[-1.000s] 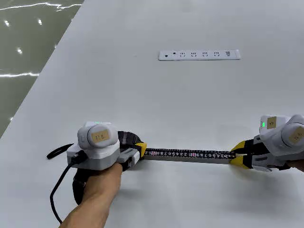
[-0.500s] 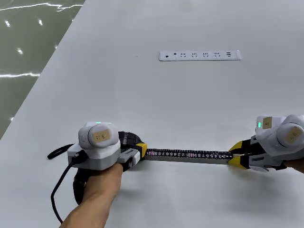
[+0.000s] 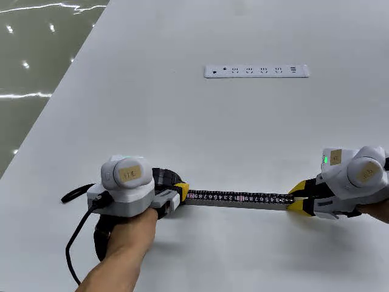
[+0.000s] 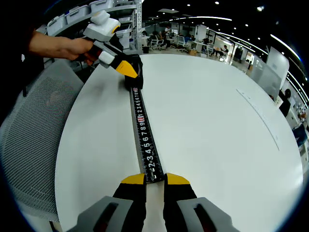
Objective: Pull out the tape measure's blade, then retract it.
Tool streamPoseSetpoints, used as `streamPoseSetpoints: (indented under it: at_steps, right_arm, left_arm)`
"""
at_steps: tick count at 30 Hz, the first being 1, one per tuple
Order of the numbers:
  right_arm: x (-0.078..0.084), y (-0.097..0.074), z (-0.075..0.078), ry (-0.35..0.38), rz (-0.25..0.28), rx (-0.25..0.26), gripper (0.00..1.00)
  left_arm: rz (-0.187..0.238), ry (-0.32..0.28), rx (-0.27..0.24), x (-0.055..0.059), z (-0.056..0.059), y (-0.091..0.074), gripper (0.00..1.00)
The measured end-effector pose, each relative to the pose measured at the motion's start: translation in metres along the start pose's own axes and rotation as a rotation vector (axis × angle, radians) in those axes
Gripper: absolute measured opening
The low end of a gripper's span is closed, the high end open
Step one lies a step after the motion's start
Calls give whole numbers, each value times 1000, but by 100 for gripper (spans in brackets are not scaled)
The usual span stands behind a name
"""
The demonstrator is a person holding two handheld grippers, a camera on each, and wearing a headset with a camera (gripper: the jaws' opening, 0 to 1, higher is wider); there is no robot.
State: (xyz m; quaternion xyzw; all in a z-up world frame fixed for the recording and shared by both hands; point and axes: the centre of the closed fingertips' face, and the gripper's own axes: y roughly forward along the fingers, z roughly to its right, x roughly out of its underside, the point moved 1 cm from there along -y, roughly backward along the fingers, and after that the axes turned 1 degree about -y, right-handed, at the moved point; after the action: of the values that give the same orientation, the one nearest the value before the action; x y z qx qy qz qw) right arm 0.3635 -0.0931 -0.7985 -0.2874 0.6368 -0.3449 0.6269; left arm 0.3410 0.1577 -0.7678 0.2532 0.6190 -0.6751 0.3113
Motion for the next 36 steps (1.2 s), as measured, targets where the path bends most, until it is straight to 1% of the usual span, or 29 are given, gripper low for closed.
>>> streamPoseSetpoints:
  at_steps: [36]
  right_arm:
    - [-21, 16, -6, -9, 12, -21, 9]
  left_arm:
    - [-2, -3, 8, 1, 0, 1, 55]
